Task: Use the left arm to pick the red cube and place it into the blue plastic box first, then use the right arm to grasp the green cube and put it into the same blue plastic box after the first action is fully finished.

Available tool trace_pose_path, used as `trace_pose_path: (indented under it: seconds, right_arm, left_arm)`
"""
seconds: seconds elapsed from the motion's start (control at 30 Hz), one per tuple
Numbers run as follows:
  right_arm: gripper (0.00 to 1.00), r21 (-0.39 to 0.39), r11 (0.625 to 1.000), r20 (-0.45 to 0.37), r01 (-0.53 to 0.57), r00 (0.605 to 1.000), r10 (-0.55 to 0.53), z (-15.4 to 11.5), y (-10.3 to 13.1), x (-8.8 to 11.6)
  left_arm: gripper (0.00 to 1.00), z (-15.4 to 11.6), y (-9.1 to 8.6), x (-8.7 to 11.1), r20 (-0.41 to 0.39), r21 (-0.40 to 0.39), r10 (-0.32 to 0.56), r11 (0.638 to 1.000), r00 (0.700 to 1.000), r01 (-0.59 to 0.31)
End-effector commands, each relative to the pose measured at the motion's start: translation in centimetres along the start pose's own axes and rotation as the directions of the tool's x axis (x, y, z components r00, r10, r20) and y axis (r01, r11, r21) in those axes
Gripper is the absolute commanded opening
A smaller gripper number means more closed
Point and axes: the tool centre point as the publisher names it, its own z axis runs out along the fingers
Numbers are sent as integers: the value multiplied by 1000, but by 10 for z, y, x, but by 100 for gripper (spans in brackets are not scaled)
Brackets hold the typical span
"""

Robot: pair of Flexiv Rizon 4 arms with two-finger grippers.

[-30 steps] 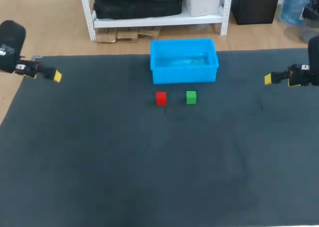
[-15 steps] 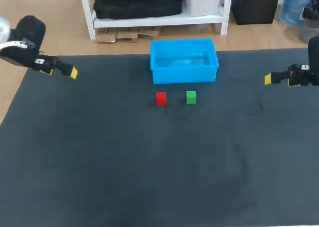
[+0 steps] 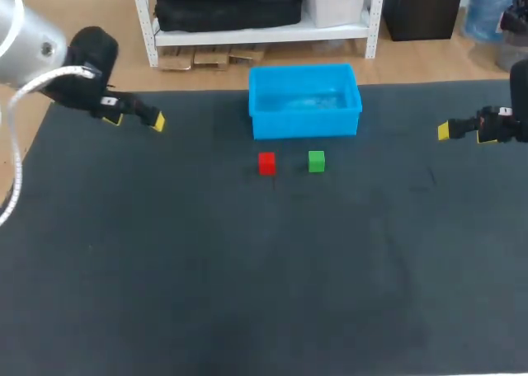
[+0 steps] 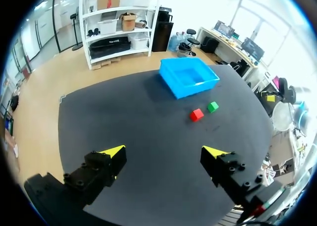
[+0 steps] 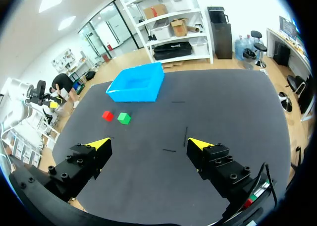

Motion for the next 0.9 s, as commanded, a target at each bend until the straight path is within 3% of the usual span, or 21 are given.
trace_pose_path:
  seconds: [0.03,0.4,0.9]
  right_arm:
    - [100,0,1000,-1,1,1000,-1,0,0,0]
    - [100,0,1000,-1,1,1000,-1,0,0,0]
    - [100,0,1000,-1,1,1000,-1,0,0,0]
  left_arm:
    - [100,16,-13,-13,-24,-24,-3,1000,1000,2]
    - [100,35,-38,-26,-58,-74,0,997,998,-5]
    - [100,52,-54,-35,-131,-139,1,990,991,-19]
